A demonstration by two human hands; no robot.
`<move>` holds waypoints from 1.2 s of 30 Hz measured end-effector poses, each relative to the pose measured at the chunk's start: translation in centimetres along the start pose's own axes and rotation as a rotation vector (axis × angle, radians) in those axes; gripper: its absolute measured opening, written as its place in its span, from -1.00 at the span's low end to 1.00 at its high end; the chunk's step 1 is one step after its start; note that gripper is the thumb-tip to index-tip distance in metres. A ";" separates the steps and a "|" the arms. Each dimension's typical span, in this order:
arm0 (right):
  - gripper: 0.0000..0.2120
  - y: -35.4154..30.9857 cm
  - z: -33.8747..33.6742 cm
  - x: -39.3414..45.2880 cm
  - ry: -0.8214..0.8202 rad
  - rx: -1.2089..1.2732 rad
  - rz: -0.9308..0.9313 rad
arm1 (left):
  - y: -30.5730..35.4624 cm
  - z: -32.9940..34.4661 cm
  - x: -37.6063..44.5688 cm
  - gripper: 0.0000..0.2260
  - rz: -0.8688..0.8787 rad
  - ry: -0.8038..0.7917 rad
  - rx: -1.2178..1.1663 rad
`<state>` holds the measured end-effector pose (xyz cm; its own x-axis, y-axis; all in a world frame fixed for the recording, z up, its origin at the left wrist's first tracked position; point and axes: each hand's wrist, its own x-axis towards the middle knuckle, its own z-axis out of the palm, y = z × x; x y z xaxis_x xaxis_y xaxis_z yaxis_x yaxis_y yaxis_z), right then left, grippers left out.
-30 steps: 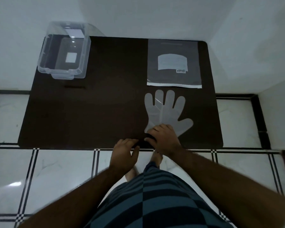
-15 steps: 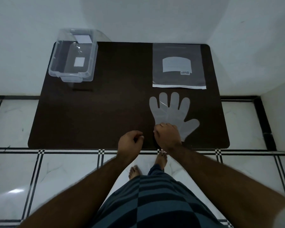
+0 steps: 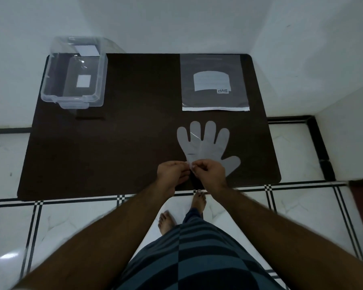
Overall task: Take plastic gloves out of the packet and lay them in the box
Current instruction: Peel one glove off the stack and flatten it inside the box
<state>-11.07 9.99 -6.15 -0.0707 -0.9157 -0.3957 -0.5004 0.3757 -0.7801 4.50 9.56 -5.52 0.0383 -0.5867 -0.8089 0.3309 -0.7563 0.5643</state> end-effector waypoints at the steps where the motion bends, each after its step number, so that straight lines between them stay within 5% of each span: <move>1: -0.88 0.0 -0.1 0.0 -0.005 0.018 0.010 | 0.2 0.2 0.1 -0.88 -0.014 -0.017 -0.014; 17: -0.95 -0.6 -1.9 0.3 0.121 0.419 0.309 | 0.2 0.9 1.1 -0.91 -0.042 0.122 0.087; 25: -0.94 -0.9 -3.9 0.1 0.319 0.636 0.411 | -0.8 -0.8 0.9 -0.84 0.270 0.141 0.671; 30: -0.92 -0.5 -5.1 -0.1 0.361 0.615 0.376 | -1.3 -0.8 -0.5 -0.36 0.606 0.182 0.942; 34: -0.92 -0.3 -5.6 -0.3 0.322 0.541 0.343 | -0.3 0.2 -1.2 -0.65 1.039 0.026 1.303; 36: -0.93 -0.4 -5.7 -0.4 0.300 0.518 0.328 | 0.3 1.1 -0.9 -0.73 1.015 -0.103 1.439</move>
<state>-15.80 9.41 -2.92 -0.4221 -0.7142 -0.5583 0.0608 0.5922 -0.8035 3.54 9.57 -4.48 -0.3904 -0.9155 -0.0975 -0.8030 0.2868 0.5224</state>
